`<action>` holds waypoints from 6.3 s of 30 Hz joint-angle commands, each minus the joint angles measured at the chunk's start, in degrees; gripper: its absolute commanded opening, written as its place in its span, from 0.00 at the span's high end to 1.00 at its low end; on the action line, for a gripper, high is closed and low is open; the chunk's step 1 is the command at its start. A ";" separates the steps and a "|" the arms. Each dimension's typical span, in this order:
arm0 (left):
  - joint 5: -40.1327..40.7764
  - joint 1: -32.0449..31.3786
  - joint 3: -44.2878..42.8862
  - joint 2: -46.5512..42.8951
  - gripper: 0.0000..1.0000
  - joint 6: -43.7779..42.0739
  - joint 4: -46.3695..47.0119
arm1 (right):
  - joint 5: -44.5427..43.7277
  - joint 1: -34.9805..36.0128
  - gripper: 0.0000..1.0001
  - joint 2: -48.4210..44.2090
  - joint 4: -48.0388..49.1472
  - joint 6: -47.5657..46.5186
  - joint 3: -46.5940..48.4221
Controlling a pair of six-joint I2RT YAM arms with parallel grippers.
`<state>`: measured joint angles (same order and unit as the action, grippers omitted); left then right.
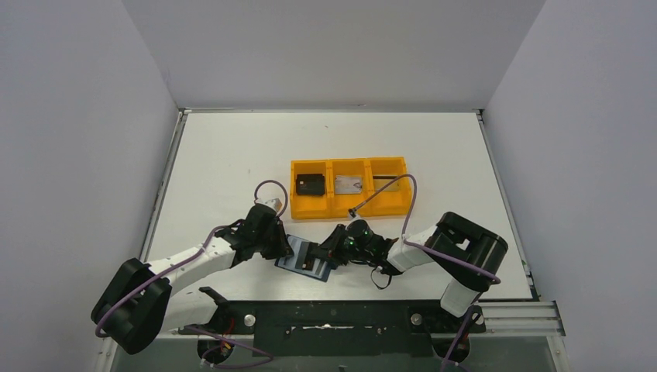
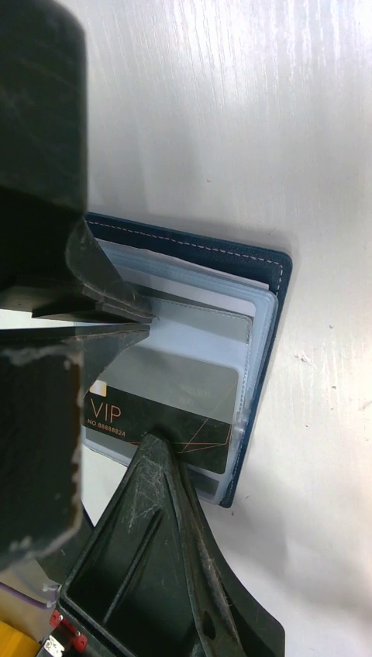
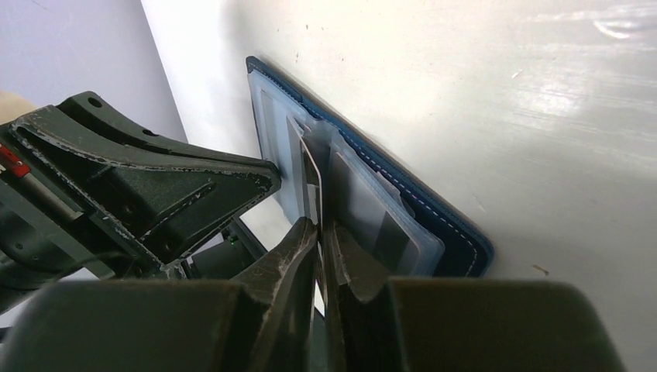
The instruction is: Take the credit cards out of the card holder
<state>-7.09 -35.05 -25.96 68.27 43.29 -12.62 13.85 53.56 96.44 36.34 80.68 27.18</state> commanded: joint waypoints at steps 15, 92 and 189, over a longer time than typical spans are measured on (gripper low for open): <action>3.42 0.24 -1.90 -7.89 0.87 1.53 -2.13 | -3.36 -1.20 0.99 -12.32 -7.73 -2.91 -2.20; 29.39 20.04 -11.93 -30.87 0.11 -14.00 -10.59 | -34.01 3.00 1.00 7.27 -36.89 -103.74 48.32; 31.22 20.02 -11.93 -36.01 0.10 -14.55 -11.74 | -14.97 -3.49 1.00 18.01 -28.36 -128.40 44.40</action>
<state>24.60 -15.27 -37.26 32.49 29.50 -26.79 -6.00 50.81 117.08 8.36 -45.50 72.25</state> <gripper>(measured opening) 0.895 0.029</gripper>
